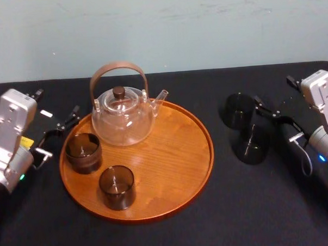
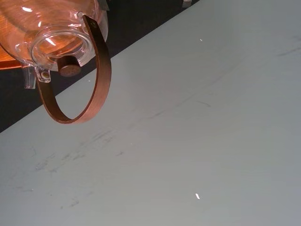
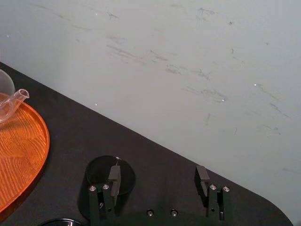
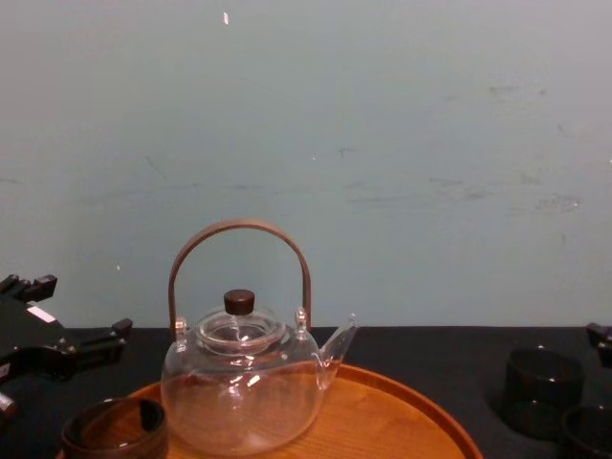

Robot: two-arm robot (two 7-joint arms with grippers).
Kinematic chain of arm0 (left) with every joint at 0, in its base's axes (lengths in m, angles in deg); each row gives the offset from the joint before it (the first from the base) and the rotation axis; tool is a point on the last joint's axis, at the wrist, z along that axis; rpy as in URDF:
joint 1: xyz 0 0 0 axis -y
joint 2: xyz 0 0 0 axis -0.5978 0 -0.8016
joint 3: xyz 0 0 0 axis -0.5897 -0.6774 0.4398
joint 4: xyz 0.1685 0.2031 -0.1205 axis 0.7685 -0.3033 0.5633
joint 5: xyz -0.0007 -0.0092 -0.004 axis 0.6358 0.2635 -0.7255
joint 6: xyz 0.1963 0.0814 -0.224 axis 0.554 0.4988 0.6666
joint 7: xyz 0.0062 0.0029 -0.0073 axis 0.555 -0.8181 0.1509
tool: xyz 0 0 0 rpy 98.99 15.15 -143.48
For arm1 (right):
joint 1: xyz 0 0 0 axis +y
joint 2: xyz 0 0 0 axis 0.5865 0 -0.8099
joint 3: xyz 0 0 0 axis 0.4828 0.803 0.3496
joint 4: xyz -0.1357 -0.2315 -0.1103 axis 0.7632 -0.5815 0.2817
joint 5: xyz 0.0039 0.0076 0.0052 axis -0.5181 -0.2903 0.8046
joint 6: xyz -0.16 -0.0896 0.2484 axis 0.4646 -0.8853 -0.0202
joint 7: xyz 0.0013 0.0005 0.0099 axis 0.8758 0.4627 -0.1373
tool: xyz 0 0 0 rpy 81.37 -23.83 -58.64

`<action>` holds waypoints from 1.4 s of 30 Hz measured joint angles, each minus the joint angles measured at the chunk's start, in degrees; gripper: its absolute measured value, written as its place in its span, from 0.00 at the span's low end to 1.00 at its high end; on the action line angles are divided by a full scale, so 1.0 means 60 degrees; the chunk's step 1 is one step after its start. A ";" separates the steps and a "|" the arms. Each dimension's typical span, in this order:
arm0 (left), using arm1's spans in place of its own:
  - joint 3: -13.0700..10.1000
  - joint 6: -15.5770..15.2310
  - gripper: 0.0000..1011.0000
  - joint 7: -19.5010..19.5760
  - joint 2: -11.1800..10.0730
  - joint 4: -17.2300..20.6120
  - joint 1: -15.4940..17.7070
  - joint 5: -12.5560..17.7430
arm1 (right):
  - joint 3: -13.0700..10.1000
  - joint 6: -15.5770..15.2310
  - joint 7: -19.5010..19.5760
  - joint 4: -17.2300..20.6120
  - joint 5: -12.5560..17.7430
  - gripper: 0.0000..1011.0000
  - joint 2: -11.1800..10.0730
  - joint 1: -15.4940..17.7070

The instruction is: Pick up the glass from the table and place it on the tray.

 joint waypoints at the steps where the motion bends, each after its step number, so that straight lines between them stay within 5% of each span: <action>1: 0.0000 0.0000 0.99 0.0000 0.0000 0.0000 0.0000 -0.0001 | 0.0000 0.0000 0.0000 0.0000 0.0000 1.00 0.0000 0.0000; 42: 0.0000 0.0000 0.99 0.0000 0.0000 0.0000 0.0000 -0.0001 | 0.0000 0.0000 0.0000 0.0000 0.0000 1.00 0.0000 0.0000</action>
